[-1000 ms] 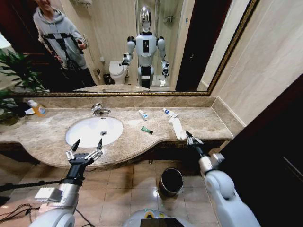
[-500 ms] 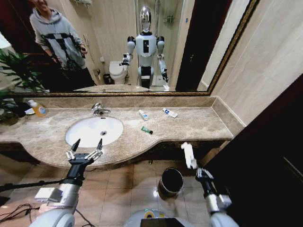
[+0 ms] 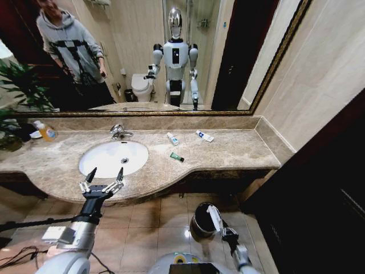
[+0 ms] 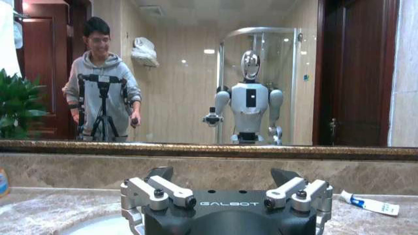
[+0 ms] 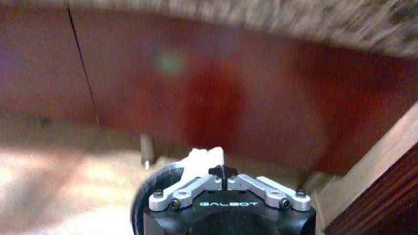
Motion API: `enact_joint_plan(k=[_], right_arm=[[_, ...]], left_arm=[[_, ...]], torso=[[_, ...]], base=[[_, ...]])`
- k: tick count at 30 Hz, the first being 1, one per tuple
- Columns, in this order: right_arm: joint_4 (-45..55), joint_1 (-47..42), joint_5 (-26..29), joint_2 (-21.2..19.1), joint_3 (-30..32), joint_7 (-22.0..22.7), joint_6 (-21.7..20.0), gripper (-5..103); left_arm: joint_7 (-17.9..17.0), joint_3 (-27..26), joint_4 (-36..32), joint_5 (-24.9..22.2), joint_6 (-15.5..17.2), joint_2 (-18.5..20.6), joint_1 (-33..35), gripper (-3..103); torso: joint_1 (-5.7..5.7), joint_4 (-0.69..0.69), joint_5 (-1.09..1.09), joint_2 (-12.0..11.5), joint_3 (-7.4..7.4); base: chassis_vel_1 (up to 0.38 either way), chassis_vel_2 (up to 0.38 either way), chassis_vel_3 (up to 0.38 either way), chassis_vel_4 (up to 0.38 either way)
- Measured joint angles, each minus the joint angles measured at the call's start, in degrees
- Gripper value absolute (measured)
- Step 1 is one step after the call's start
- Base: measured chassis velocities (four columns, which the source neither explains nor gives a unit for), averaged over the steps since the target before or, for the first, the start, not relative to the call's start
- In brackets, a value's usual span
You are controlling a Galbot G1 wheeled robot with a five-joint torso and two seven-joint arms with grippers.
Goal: Pick up the trash from the sink and place it in the trash bin.
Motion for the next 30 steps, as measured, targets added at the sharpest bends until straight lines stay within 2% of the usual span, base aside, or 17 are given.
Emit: enact_joint_plan(k=[2, 5, 6, 7, 8, 10, 19, 20, 22, 23, 25, 27, 28, 30], right_arm=[[-2.61, 2.01, -1.08, -0.07, -0.17, -0.01, -0.28, 0], [-13.31, 8.47, -4.71, 0.11, -0.33, -0.04, 0.01, 0], [-13.31, 8.47, -4.71, 0.11, -0.33, -0.04, 0.01, 0], [-18.79, 11.73, -5.49, 0.41, -0.12, 0.07, 1.59, 0], [-18.79, 11.73, -5.49, 0.41, -0.12, 0.07, 1.59, 0], [-25.04, 15.38, -5.29, 0.66, -0.1, 0.59, 3.28, 0], [-34.0, 21.21, -7.59, 0.34, -0.3, 0.18, 5.96, -1], [-34.3, 21.51, -8.2, 0.34, -0.29, -0.08, 6.01, 4], [-34.37, 21.62, -8.53, 0.32, -0.28, -0.27, 6.05, 4], [-34.38, 21.69, -8.76, 0.28, -0.28, -0.43, 6.06, 15], [-34.37, 21.69, -8.82, 0.25, -0.28, -0.47, 6.06, 15], [-34.25, 21.56, -8.84, 0.18, -0.28, -0.5, 6.07, 25], [-34.25, 21.56, -8.84, 0.18, -0.28, -0.5, 6.07, 25], [-33.62, 21.22, -8.89, 0.17, -0.22, -0.5, 6.16, 37]], left_arm=[[0.01, 0.01, 0.01, 0.0, 0.0, 0.0, 0.0, 100], [0.01, 0.01, 0.0, 0.0, 0.0, 0.0, 0.0, 100], [0.01, 0.01, 0.0, 0.0, 0.0, 0.0, 0.0, 100], [0.02, 0.01, 0.01, 0.0, 0.0, 0.0, 0.0, 100], [0.02, 0.01, 0.01, 0.0, 0.0, 0.0, 0.0, 100], [0.01, 0.01, 0.0, 0.0, 0.0, 0.0, 0.0, 100], [0.01, 0.01, 0.0, 0.0, 0.0, 0.0, 0.0, 100], [0.01, 0.01, 0.01, 0.0, 0.0, 0.0, 0.0, 100], [0.01, 0.01, 0.0, 0.0, 0.0, 0.0, 0.0, 100], [0.01, 0.01, 0.0, 0.0, 0.0, 0.0, 0.0, 100], [0.01, 0.01, 0.0, 0.0, 0.0, 0.0, 0.0, 100], [0.01, 0.01, 0.01, 0.0, 0.0, 0.0, 0.0, 100], [0.01, 0.01, 0.01, 0.0, 0.0, 0.0, 0.0, 100], [0.01, 0.01, 0.01, 0.0, 0.0, 0.0, 0.0, 100]], torso=[[0.0, -0.01, -0.01, 0.0, 0.0], [0.0, -0.01, 0.0, 0.0, 0.0], [0.0, -0.01, 0.0, 0.0, 0.0], [0.0, -0.01, 0.0, 0.0, 0.0], [0.0, -0.01, 0.0, 0.0, 0.0], [0.0, 0.0, 0.02, 0.0, 0.0], [-0.01, 0.0, 0.0, 0.0, -0.01], [-0.01, -0.01, 0.0, 0.0, 0.0], [0.0, -0.01, 0.0, 0.0, 0.0], [-0.01, 0.0, 0.0, 0.0, -0.01], [-0.01, -0.01, 0.0, 0.0, -0.01], [-0.01, -0.01, 0.0, 0.0, -0.01], [-0.01, -0.01, 0.0, 0.0, -0.01], [-0.01, -0.01, 0.0, 0.0, -0.01]], base=[[0.0, 0.0, 0.0, 0.0], [0.0, 0.0, 0.0, 0.0], [0.0, 0.0, 0.0, 0.0], [0.0, 0.0, 0.0, 0.0], [0.0, 0.0, 0.0, 0.0], [0.0, 0.0, 0.0, 0.0], [0.0, 0.0, 0.0, 0.0], [0.0, 0.0, 0.0, 0.0], [0.0, 0.0, 0.0, 0.0], [0.0, 0.0, 0.0, 0.0], [0.0, 0.0, 0.0, 0.0], [0.0, 0.0, 0.0, 0.0], [0.0, 0.0, 0.0, 0.0], [0.0, 0.0, 0.0, 0.0]])
